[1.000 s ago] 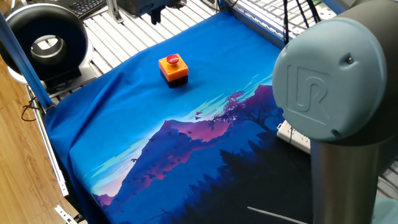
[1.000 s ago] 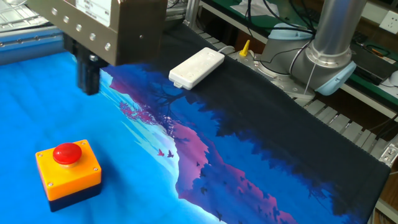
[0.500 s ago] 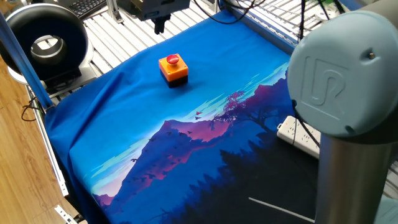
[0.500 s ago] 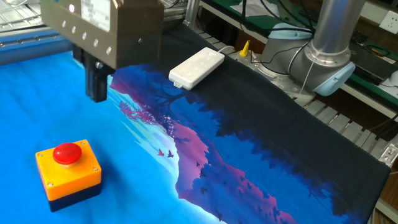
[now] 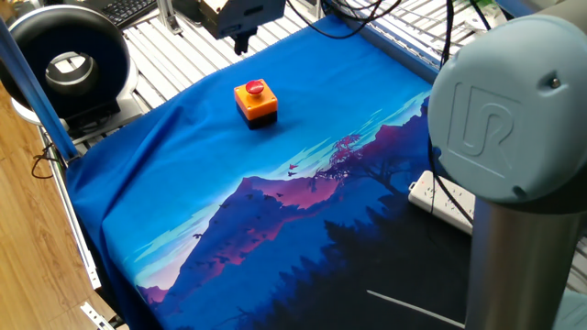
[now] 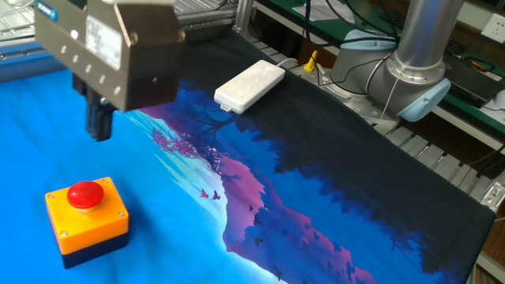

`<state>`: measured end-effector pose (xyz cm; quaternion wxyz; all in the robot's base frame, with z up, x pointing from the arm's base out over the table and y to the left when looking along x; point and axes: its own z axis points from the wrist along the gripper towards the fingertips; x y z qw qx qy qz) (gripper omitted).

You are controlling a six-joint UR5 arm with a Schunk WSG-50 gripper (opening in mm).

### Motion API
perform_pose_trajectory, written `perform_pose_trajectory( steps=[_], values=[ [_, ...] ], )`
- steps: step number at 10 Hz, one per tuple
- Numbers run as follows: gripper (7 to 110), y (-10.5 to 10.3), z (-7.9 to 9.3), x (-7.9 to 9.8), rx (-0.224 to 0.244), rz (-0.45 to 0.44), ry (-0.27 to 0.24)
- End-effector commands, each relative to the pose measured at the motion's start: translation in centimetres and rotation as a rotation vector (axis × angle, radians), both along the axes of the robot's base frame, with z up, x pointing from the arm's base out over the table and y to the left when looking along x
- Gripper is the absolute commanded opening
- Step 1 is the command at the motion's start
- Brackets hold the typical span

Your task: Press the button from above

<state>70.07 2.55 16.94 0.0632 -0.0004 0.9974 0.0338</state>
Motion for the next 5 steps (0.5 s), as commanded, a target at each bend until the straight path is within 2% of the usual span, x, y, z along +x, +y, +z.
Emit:
perform_pose_trajectory(
  steps=[1,3,5],
  values=[
    [7,-0.35,-1.05,1.08,-0.015,0.0,-0.033],
    [7,-0.24,-1.45,1.4,-0.013,-0.005,-0.042],
    [7,0.14,-1.85,1.67,0.009,-0.011,-0.055]
  ],
)
